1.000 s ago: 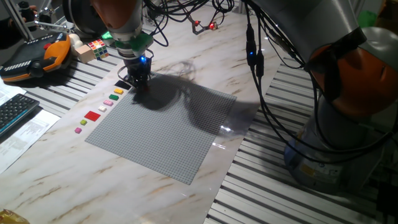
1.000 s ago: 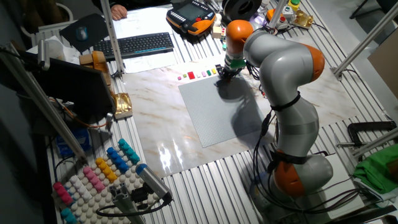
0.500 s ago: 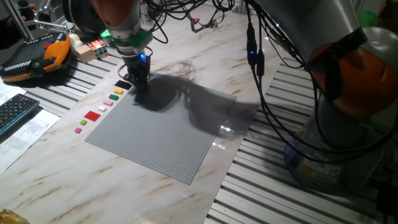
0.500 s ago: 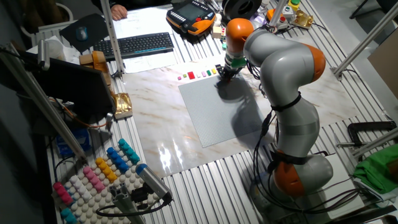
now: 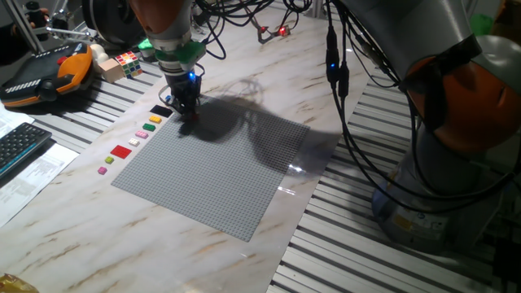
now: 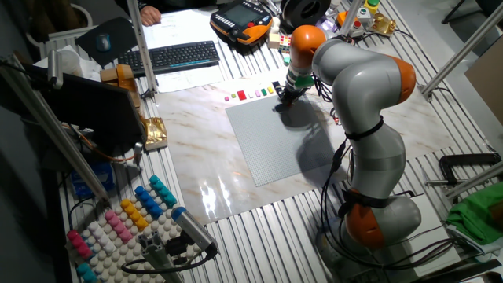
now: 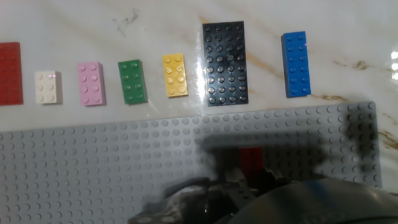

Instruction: Build with small Lego blocks

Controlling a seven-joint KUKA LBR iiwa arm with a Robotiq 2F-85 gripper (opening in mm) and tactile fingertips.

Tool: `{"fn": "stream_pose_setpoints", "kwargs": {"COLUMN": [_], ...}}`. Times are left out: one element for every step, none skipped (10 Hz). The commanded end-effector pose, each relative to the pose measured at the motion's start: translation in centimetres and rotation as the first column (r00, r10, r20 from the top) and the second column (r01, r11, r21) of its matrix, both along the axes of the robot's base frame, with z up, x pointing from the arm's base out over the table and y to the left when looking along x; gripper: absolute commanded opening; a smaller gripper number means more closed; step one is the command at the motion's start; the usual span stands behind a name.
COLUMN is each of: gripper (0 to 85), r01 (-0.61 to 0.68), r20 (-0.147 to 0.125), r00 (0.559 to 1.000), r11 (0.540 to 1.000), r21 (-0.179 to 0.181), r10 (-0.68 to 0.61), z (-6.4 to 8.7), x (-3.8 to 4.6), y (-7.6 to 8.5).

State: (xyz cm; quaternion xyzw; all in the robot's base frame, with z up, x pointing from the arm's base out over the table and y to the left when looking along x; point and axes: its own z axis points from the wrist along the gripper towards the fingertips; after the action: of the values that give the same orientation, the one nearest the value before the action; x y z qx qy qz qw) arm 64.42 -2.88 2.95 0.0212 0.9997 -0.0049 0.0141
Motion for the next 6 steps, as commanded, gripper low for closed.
{"fn": "stream_pose_setpoints", "kwargs": {"gripper": [0.7, 0.7, 0.7, 0.7, 0.7, 0.7], "r01": [0.009, 0.015, 0.018, 0.021, 0.021, 0.018], "r20": [0.003, 0.005, 0.005, 0.005, 0.005, 0.005], "r00": [1.0, 1.0, 1.0, 1.0, 1.0, 1.0], "r11": [1.0, 1.0, 1.0, 1.0, 1.0, 1.0], "r21": [0.0, 0.002, 0.002, 0.0, -0.001, -0.003], "r10": [-0.009, -0.015, -0.018, -0.021, -0.021, -0.018], "z": [0.02, -0.02, -0.13, -0.18, -0.23, -0.35], "x": [0.0, -0.02, -0.04, -0.05, -0.03, -0.03], "y": [0.01, 0.0, 0.0, 0.0, 0.0, -0.01]}}
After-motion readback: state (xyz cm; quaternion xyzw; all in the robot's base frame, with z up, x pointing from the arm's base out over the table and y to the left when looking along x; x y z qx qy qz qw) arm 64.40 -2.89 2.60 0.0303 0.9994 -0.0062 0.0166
